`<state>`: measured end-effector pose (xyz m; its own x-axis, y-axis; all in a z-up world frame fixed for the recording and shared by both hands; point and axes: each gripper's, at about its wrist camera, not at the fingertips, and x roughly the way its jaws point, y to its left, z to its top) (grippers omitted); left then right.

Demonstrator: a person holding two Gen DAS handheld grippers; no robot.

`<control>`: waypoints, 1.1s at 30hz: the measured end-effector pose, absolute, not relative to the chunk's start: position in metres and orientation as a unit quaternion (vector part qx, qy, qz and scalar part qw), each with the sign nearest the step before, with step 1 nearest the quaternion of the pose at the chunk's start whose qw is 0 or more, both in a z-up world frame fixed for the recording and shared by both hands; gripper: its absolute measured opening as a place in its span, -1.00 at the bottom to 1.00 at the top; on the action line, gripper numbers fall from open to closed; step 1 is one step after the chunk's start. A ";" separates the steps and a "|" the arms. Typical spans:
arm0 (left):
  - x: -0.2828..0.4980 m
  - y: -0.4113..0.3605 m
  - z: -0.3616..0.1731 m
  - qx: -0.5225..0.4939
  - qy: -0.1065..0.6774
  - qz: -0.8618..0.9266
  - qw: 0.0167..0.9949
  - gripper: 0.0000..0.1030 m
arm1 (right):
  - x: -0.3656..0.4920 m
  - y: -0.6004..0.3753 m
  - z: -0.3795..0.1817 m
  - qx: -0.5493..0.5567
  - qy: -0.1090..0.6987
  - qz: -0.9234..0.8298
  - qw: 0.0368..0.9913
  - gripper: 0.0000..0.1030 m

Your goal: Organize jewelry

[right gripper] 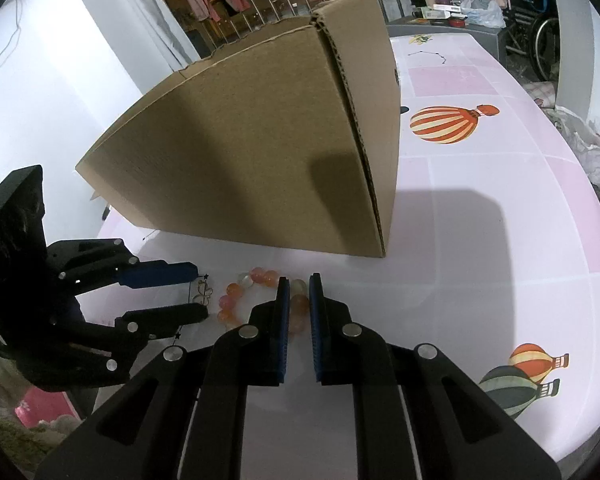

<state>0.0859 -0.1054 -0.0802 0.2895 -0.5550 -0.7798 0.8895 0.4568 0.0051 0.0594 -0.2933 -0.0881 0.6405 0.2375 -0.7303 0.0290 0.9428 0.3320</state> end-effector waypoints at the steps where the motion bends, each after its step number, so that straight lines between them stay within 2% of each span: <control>1: 0.086 -0.106 -0.080 0.230 0.368 -0.469 0.769 -0.44 | 0.060 -0.293 -0.088 0.160 0.420 0.058 0.892 -0.80; 11: 0.090 -0.111 -0.080 0.238 0.378 -0.468 0.763 -0.48 | 0.060 -0.294 -0.089 0.160 0.418 0.059 0.892 -0.80; 15: 0.091 -0.117 -0.077 0.240 0.378 -0.460 0.767 -0.64 | 0.059 -0.294 -0.089 0.161 0.418 0.059 0.892 -0.80; 24: 0.089 -0.118 -0.075 0.242 0.381 -0.449 0.771 -0.65 | 0.058 -0.295 -0.089 0.160 0.418 0.059 0.892 -0.80; 26: 0.088 -0.120 -0.075 0.246 0.377 -0.451 0.770 -0.85 | 0.058 -0.295 -0.089 0.161 0.418 0.059 0.892 -0.80; 27: 0.088 -0.120 -0.075 0.248 0.377 -0.450 0.771 -0.88 | 0.058 -0.295 -0.089 0.161 0.418 0.060 0.892 -0.80; 33: 0.091 -0.118 -0.074 0.236 0.386 -0.448 0.771 -0.88 | 0.058 -0.296 -0.089 0.161 0.418 0.059 0.892 -0.80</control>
